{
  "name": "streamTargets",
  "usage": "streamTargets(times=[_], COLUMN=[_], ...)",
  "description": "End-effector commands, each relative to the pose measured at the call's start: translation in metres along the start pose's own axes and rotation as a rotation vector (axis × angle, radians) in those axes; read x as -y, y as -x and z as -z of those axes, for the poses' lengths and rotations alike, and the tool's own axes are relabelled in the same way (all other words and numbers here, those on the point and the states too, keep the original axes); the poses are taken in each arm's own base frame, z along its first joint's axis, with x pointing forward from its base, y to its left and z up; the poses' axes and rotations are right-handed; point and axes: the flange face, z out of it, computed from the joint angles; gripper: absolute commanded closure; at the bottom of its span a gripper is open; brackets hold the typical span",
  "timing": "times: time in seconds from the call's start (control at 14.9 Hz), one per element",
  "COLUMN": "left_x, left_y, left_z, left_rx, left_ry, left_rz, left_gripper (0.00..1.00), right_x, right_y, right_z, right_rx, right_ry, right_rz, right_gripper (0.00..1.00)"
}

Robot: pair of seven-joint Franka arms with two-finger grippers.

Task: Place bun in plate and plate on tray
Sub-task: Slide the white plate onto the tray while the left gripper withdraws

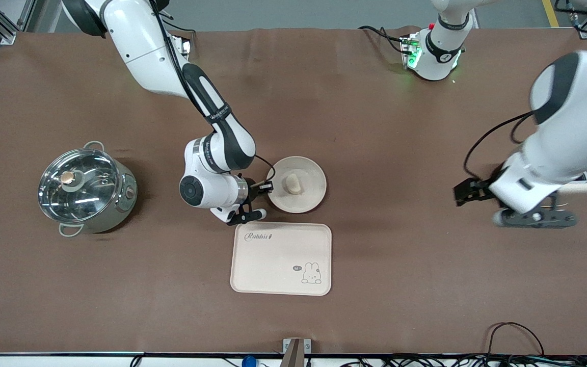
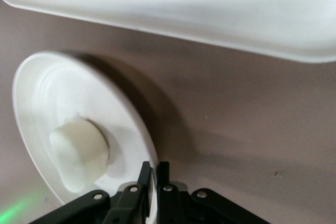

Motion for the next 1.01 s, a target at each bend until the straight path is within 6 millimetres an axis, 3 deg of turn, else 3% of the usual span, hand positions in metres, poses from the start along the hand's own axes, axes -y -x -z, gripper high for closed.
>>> streamTargets(times=[0.0,0.27,0.4,0.54,0.81,0.94], left_x=[0.028,0.040,0.036,0.037,0.029,0.031], left_y=[0.029,0.074,0.086,0.105,0.126,0.124], left_z=[0.047,0.096,0.107,0.106,0.097,0.094], left_rx=[0.015,-0.017,-0.041,-0.029,-0.055,-0.063], left_ry=[0.008,-0.023,-0.033,-0.039,-0.031,-0.028], left_rz=[-0.048,-0.027,-0.035,-0.030,-0.026,-0.023], left_gripper=[0.00,0.00,0.00,0.00,0.00,0.00], right_x=[0.006,-0.002,-0.013,-0.002,-0.017,-0.028], right_y=[0.002,-0.009,-0.025,-0.042,-0.083,-0.099], right_z=[0.027,0.073,0.104,0.127,0.130,0.123], right_rx=[-0.026,-0.067,-0.122,-0.184,-0.259,-0.344], right_ry=[-0.033,-0.066,-0.087,-0.102,-0.113,-0.103], right_rz=[-0.008,-0.033,-0.052,-0.054,-0.105,-0.121], right_gripper=[0.97,0.98,0.98,0.99,0.99,0.99])
